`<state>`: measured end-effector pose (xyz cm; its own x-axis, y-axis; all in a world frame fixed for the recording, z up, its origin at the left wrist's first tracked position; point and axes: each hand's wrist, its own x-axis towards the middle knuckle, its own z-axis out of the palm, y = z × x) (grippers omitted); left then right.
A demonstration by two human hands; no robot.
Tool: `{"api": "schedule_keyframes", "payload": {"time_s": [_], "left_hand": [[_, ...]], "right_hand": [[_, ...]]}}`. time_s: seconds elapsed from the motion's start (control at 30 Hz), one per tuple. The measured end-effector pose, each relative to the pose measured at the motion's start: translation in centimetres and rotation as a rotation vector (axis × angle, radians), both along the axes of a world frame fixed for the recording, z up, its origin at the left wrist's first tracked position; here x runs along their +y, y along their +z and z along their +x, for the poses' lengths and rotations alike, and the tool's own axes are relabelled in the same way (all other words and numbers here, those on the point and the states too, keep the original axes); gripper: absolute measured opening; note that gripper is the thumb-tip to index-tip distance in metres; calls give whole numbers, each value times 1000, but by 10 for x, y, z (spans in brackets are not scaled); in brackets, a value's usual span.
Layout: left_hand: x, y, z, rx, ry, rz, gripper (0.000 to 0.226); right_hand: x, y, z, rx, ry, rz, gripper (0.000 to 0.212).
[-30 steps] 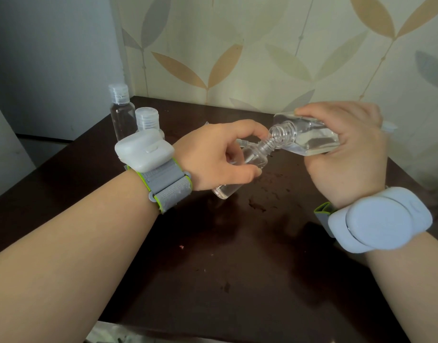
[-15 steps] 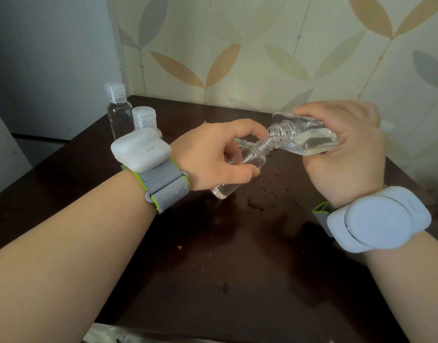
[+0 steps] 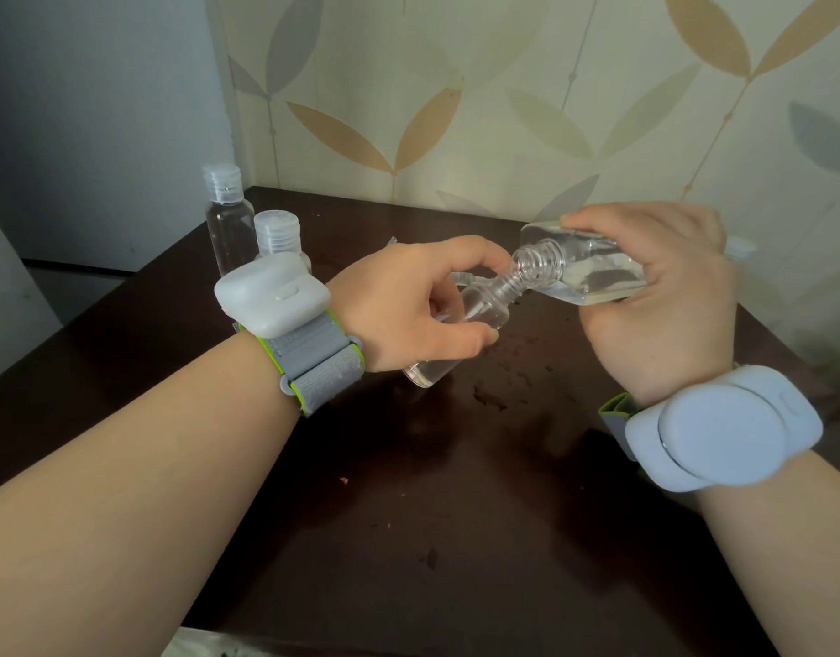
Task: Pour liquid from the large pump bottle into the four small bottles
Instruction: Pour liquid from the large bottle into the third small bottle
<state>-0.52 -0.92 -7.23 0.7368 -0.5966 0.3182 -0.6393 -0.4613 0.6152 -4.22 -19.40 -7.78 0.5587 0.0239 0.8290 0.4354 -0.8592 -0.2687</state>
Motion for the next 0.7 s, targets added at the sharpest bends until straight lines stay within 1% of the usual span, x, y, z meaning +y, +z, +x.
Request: {"api": "schedule_keyframes", "payload": {"time_s": [0.1, 0.37, 0.43, 0.7], "left_hand": [[-1, -1, 0, -4, 0, 1, 39], [-1, 0, 0, 4, -2, 3, 37], [-2, 1, -1, 10, -2, 4, 33], [0, 0, 0, 9, -11, -2, 34]], "right_hand": [[0, 0, -1, 3, 2, 4, 44], [-1, 1, 0, -1, 5, 3, 39], [0, 1, -1, 1, 4, 11, 40], [2, 2, -3, 7, 4, 23, 43]]}}
